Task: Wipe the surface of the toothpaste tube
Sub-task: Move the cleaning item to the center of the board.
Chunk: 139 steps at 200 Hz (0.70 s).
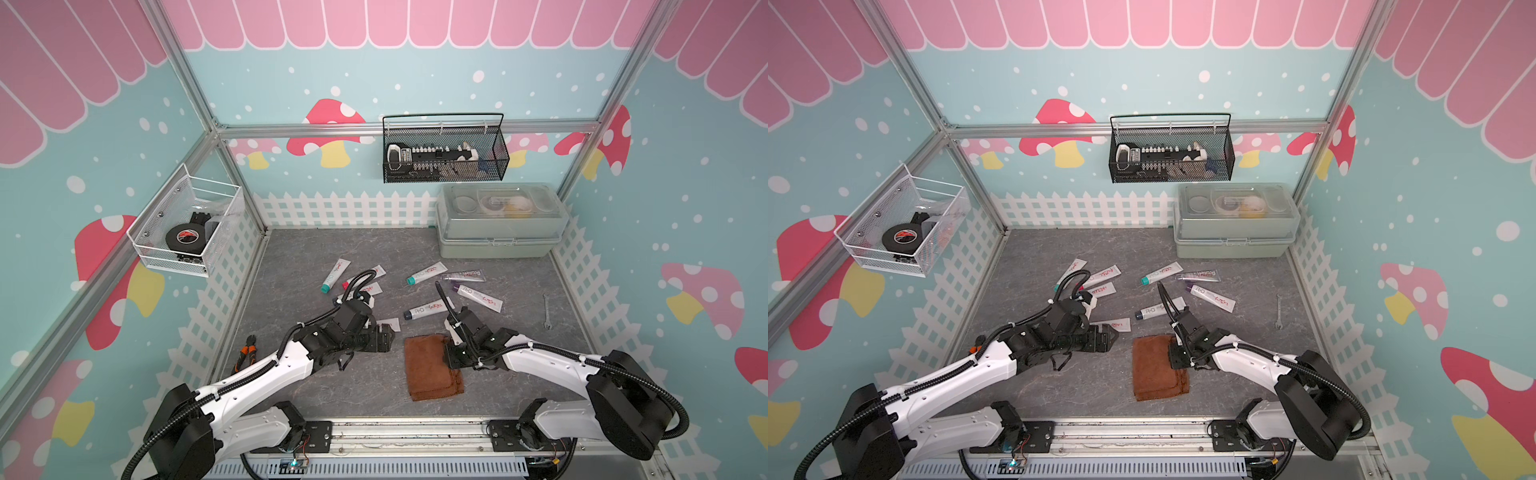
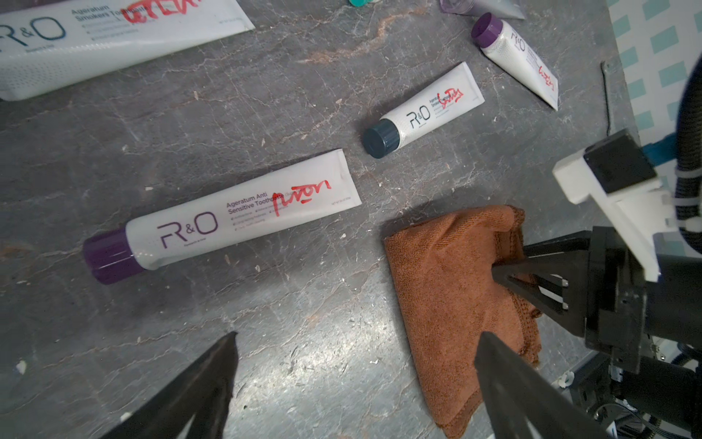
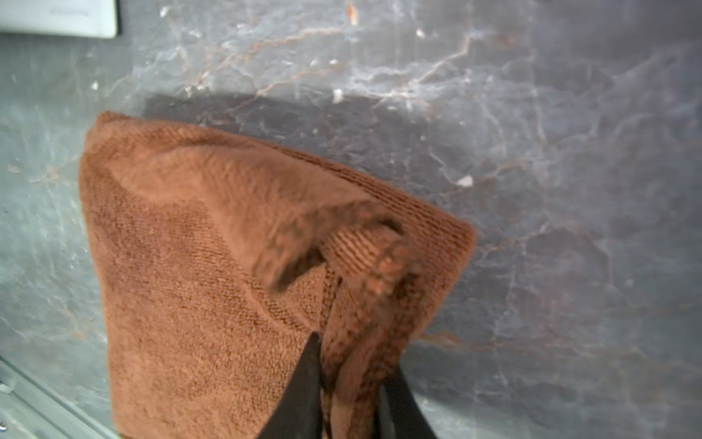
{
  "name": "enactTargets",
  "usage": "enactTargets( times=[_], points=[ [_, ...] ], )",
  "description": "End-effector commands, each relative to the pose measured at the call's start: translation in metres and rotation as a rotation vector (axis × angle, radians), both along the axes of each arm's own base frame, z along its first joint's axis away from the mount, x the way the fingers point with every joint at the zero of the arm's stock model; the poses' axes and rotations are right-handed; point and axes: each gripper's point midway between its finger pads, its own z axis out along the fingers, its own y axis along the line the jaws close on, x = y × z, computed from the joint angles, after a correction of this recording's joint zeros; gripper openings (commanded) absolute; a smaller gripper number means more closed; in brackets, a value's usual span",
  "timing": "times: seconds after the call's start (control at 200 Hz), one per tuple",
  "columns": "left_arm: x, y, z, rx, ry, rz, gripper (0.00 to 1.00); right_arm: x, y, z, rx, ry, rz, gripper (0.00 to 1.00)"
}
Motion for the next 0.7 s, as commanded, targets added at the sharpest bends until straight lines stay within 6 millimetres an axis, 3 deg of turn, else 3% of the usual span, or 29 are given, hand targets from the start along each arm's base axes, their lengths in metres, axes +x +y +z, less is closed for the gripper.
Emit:
enactTargets(
  times=[0.0,0.15,0.355,0.455,0.535,0.625,0.69],
  points=[
    [0.007,0.0,0.002,0.007,-0.018,0.028,0.96,0.003,-0.039,-0.003,-0.195,-0.041,-0.044,0.1],
    [0.015,-0.003,0.007,0.013,-0.031,0.03,0.96,0.021,-0.081,0.023,-0.43,-0.132,-0.09,0.11],
    [0.022,-0.003,0.015,0.006,-0.05,0.029,0.96,0.03,-0.1,0.017,-0.508,-0.096,-0.157,0.13],
    [0.022,0.002,0.015,-0.001,-0.046,0.036,0.96,0.034,-0.111,0.021,-0.541,-0.1,-0.21,0.2],
    [0.022,0.008,0.013,-0.005,-0.041,0.045,0.96,0.038,-0.114,0.028,-0.526,-0.123,-0.237,0.33],
    [0.021,0.014,0.011,-0.011,-0.039,0.051,0.96,0.04,-0.115,0.042,-0.497,-0.151,-0.251,0.63],
    [0.021,0.017,0.012,-0.016,-0.042,0.055,0.96,0.041,-0.115,0.059,-0.476,-0.181,-0.256,0.71]
  ],
)
